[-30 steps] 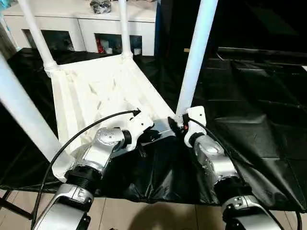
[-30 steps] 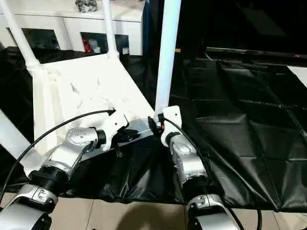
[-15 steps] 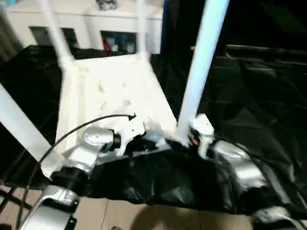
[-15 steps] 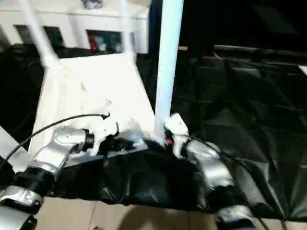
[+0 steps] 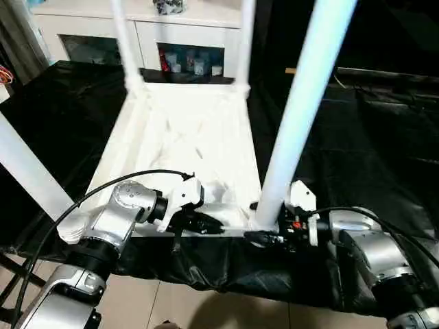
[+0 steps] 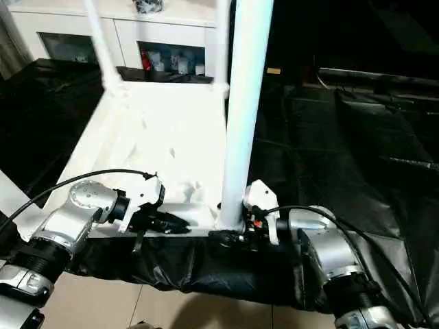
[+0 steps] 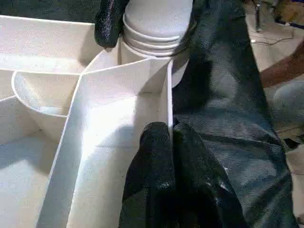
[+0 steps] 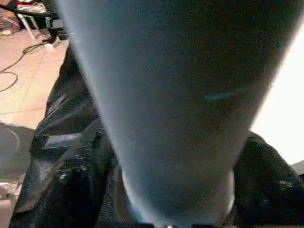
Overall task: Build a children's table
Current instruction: Rotate leg to tighten
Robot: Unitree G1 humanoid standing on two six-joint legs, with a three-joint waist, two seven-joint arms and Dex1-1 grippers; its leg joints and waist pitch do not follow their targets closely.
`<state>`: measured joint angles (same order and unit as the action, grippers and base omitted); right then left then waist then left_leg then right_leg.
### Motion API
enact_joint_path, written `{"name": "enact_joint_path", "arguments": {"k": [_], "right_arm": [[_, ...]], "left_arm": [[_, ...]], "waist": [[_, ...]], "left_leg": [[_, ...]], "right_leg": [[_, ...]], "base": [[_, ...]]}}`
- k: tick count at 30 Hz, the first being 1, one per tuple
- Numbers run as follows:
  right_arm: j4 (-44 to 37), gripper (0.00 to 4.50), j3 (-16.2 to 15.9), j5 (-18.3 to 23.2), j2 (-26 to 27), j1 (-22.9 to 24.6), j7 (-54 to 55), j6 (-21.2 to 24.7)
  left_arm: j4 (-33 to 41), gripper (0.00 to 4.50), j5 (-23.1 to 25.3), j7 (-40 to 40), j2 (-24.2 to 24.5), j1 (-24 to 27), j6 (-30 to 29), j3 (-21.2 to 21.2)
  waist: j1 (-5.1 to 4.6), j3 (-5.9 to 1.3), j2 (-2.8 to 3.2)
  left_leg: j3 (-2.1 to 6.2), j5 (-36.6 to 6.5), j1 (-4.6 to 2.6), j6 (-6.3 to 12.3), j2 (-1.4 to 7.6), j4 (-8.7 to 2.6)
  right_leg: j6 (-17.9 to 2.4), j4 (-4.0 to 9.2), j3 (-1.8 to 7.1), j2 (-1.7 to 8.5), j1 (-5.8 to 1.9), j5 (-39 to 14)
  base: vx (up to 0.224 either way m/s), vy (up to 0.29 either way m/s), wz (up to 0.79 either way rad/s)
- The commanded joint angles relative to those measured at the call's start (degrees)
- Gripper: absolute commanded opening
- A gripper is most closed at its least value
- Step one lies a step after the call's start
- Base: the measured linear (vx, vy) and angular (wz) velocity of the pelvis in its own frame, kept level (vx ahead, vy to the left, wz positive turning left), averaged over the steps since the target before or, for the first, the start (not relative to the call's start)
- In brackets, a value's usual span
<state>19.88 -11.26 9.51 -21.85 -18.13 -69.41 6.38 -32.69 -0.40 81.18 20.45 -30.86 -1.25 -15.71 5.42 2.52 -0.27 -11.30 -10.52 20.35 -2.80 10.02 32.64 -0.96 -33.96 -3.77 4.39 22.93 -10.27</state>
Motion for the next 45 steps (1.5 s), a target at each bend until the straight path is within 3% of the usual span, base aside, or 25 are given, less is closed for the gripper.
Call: {"name": "enact_joint_path", "arguments": {"k": [1, 8, 13, 14, 19, 21, 24, 25, 26, 28, 31, 32, 33, 34, 39, 45], "right_arm": [[-1.7, 3.10, -3.9, 0.5, 0.5, 0.9, -3.1, 1.3], [-1.7, 2.77, -3.6, 1.1, 1.6, 1.8, -2.2, 2.0], [-0.4, 2.74, -1.8, 0.7, 4.2, 1.9, 3.3, 2.2], [-0.2, 2.74, -1.5, 0.7, 4.7, 1.9, 4.4, 2.4], [6.6, 2.74, 3.1, -0.8, 11.8, -1.4, 20.5, 3.3], [8.1, 2.73, 4.1, -0.9, 13.3, -2.2, 23.8, 3.3], [11.0, 2.73, 5.7, -1.5, 16.9, -4.0, 30.3, 2.8], [13.4, 2.73, 6.6, -2.3, 20.3, -5.6, 36.3, 2.8], [14.8, 2.73, 7.3, -3.0, 22.3, -6.6, 39.9, 3.0], [15.5, 2.73, 7.5, -3.0, 23.4, -7.1, 41.0, 2.8], [16.3, 2.73, 5.1, -5.2, 26.2, -7.5, 42.1, 0.0], [16.3, 2.73, 4.8, -5.2, 26.4, -7.4, 41.8, -0.3], [16.2, 3.29, 4.6, -5.1, 26.6, -7.3, 41.6, -0.4], [15.8, 3.29, 4.8, -4.5, 26.5, -7.1, 40.8, -0.2], [13.7, 3.80, 5.3, -3.7, 23.7, -6.3, 36.0, 0.3], [7.3, 3.80, 2.3, -1.5, 14.5, -3.0, 19.8, 1.0]], "left_arm": [[2.2, 0.00, -1.3, 0.8, -1.1, -1.0, 0.6, -1.7], [1.1, 0.00, -0.7, -1.4, -1.8, -1.2, 1.3, -1.2], [-1.8, 0.00, 1.3, -9.5, -4.5, -2.6, 3.1, 0.2], [-2.0, 0.00, 1.6, -10.4, -4.8, -2.8, 3.3, 0.4], [-3.2, 0.00, 3.9, -18.2, -8.2, -4.2, 1.6, 0.3], [-3.6, 0.00, 4.7, -20.3, -8.9, -4.6, 1.3, 0.1], [-4.4, 0.00, 5.3, -23.5, -10.9, -5.2, 0.7, 0.0], [-4.3, 0.00, 5.8, -26.5, -12.8, -5.5, -0.2, 0.1], [-4.1, 0.00, 6.0, -28.0, -13.8, -5.6, -0.7, 0.2], [-3.9, 0.00, 6.2, -28.3, -14.3, -5.4, -0.8, -0.1], [-2.9, 0.00, 7.4, -30.2, -15.9, -4.6, -0.7, -1.2], [-2.7, 0.00, 7.3, -30.1, -16.1, -4.4, -0.7, -1.3], [-2.6, 0.00, 7.2, -30.1, -16.2, -4.3, -0.7, -1.3], [-2.5, 0.00, 7.1, -29.8, -16.1, -4.1, -0.6, -1.4], [-2.3, 0.00, 6.6, -26.6, -14.0, -3.6, 0.3, -1.4], [-2.8, 0.00, 4.2, -18.1, -9.5, -3.5, 2.7, -0.6]], "waist": [[-0.05, -3.01, -0.19], [-0.05, -3.08, -0.19], [0.08, -2.85, -0.30], [-0.12, -2.66, -0.39], [-1.09, -2.57, -0.53], [-2.03, -2.44, -0.43], [-2.80, -2.54, -0.50], [-3.14, -2.59, -0.47], [-3.54, -2.62, -0.41], [-3.80, -2.73, -0.45], [-3.57, -2.84, -0.44], [-3.54, -2.95, -0.63], [-3.48, -2.95, -0.58], [-3.46, -2.90, -0.52], [-3.42, -2.75, -0.45], [-3.09, -2.93, -0.62]], "left_leg": [[1.35, -13.2, -0.39, 3.21, 3.69, -3.59], [1.40, -13.1, -0.40, 2.89, 3.67, -3.56], [1.37, -14.6, -0.71, 2.61, 3.68, -3.60], [1.54, -16.3, -0.81, 1.91, 3.56, -3.73], [2.12, -18.7, -0.74, 0.15, 3.40, -4.04], [2.46, -20.4, -0.69, -0.68, 3.27, -4.16], [2.39, -20.1, -0.57, -0.12, 3.26, -4.09], [2.43, -19.8, -0.27, -0.17, 3.24, -4.13], [2.45, -19.8, -0.40, -0.59, 3.21, -4.14], [2.43, -19.4, -0.28, -0.56, 3.12, -4.06], [2.01, -18.3, -0.48, 0.47, 3.14, -3.92], [1.89, -17.6, -0.43, 0.89, 3.18, -3.86], [1.84, -17.2, -0.47, 1.11, 3.16, -3.84], [1.76, -16.8, -0.40, 1.51, 3.16, -3.84], [1.83, -17.9, -0.45, 1.45, 3.18, -3.92], [1.62, -16.2, -0.30, 3.18, 3.21, -3.73]], "right_leg": [[-11.9, 4.28, 2.91, 4.42, -2.62, -15.3], [-11.8, 4.27, 2.88, 4.43, -2.64, -15.4], [-11.1, 4.68, 2.92, 4.47, -2.31, -18.4], [-10.1, 5.10, 2.88, 4.53, -2.18, -22.3], [-7.8, 5.65, 2.72, 4.86, -2.12, -28.4], [-6.3, 6.05, 2.48, 4.81, -1.97, -31.5], [-7.0, 6.04, 2.71, 4.80, -1.84, -29.3], [-7.4, 5.79, 2.64, 4.70, -2.05, -28.1], [-7.8, 5.69, 2.60, 4.63, -1.92, -27.5], [-8.1, 5.59, 2.61, 4.62, -2.10, -26.6], [-9.1, 5.43, 2.93, 4.48, -1.95, -22.3], [-9.7, 5.19, 2.97, 4.44, -2.08, -20.2], [-10.0, 5.09, 2.99, 4.36, -2.09, -19.3], [-10.5, 5.01, 3.00, 4.33, -2.16, -18.2], [-9.8, 5.32, 2.97, 4.40, -2.15, -21.3], [-10.8, 4.88, 3.10, 4.31, -2.53, -16.7]], "base": [[0.000, 0.000, 0.00], [0.000, 0.000, 0.00], [0.000, 0.000, 0.00], [0.000, 0.000, 0.00], [0.000, 0.000, 0.00], [0.000, 0.000, 0.00], [0.000, 0.000, 0.00], [0.000, 0.000, 0.00], [0.000, 0.000, 0.00], [0.000, 0.000, 0.00], [0.000, 0.000, 0.00], [0.000, 0.000, 0.00], [0.000, 0.000, 0.00], [0.000, 0.000, 0.00], [0.000, 0.000, 0.00], [0.000, 0.000, 0.00]]}}
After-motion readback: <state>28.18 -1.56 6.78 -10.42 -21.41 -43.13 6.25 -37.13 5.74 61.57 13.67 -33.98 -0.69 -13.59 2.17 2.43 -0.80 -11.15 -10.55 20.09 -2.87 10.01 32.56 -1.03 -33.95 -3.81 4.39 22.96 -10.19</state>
